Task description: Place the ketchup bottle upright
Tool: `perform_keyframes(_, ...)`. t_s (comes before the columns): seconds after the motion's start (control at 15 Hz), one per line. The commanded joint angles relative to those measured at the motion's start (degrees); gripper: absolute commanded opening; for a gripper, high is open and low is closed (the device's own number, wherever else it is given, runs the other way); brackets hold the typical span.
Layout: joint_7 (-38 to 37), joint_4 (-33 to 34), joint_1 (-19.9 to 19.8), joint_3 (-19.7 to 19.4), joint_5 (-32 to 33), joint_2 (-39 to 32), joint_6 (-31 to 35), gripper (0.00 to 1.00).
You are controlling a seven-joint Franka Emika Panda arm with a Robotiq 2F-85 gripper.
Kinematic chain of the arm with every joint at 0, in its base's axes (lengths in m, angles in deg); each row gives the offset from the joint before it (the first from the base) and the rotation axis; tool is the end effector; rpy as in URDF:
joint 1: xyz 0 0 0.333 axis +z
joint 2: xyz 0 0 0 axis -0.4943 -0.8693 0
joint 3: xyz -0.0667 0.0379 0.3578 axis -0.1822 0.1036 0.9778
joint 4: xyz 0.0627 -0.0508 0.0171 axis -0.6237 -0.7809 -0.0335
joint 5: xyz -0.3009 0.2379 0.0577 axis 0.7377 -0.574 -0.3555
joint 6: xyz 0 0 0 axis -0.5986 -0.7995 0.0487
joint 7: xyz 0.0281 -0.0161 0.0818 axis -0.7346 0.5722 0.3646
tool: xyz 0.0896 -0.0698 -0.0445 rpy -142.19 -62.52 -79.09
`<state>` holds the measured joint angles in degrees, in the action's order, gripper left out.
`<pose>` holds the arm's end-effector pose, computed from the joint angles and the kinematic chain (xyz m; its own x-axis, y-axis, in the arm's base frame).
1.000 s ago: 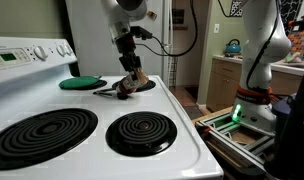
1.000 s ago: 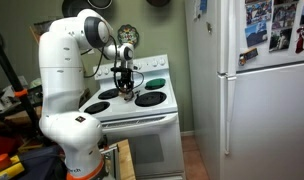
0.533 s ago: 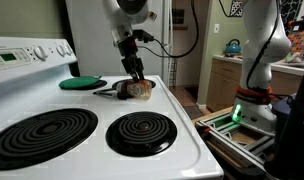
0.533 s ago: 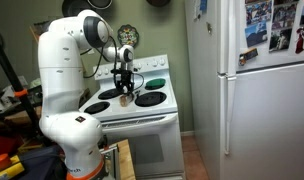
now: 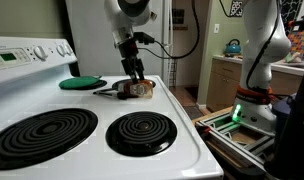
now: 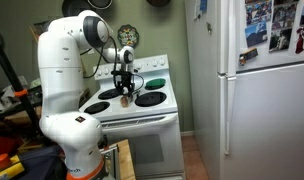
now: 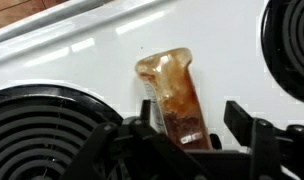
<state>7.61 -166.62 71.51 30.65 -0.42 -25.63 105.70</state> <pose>0.2596 0.5125 0.3996 0.6185 0.7166 -0.3224 0.7320 -0.6746 -0.0952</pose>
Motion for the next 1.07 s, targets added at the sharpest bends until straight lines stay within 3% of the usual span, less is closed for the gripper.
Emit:
perform_keyframes(0.0, 0.92, 0.07, -0.89, 0.85, 0.34, 0.98, 1.77, 1.00)
perform_keyframes(0.4, 4.41, 3.48, -0.24, 1.32, 1.64, -2.90, 5.54, 1.00)
perform_keyframes(0.73, 7.58, 3.74, 0.36, 1.22, 4.04, -6.11, 14.70, 1.00)
perform_keyframes(1.0, 9.12, 3.94, 0.58, 0.91, 6.94, -7.59, 15.02, 1.00)
